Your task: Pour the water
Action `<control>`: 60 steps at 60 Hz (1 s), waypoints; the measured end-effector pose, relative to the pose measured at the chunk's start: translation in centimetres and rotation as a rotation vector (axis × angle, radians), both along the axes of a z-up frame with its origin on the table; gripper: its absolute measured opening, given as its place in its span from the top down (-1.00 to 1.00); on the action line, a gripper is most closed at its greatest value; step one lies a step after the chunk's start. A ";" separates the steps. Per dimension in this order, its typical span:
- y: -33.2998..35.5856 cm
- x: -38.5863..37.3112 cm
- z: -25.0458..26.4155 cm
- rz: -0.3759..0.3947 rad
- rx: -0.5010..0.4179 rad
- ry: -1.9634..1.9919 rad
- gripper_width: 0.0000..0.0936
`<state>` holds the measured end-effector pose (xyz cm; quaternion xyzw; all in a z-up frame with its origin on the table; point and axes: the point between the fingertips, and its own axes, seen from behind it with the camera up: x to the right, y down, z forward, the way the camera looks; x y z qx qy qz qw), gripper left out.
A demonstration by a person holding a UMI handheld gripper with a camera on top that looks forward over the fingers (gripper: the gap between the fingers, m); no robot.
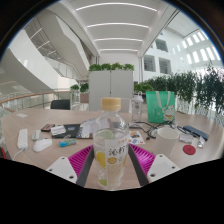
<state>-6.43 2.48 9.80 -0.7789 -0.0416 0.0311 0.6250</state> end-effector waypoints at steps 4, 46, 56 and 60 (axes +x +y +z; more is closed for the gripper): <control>1.5 -0.4 -1.3 0.009 -0.026 0.010 -0.19; 8.4 1.6 7.2 -0.041 -0.276 1.208 0.30; 10.2 4.1 6.7 -0.100 -0.405 1.796 0.30; 10.6 5.1 6.5 -0.133 -0.417 1.932 0.30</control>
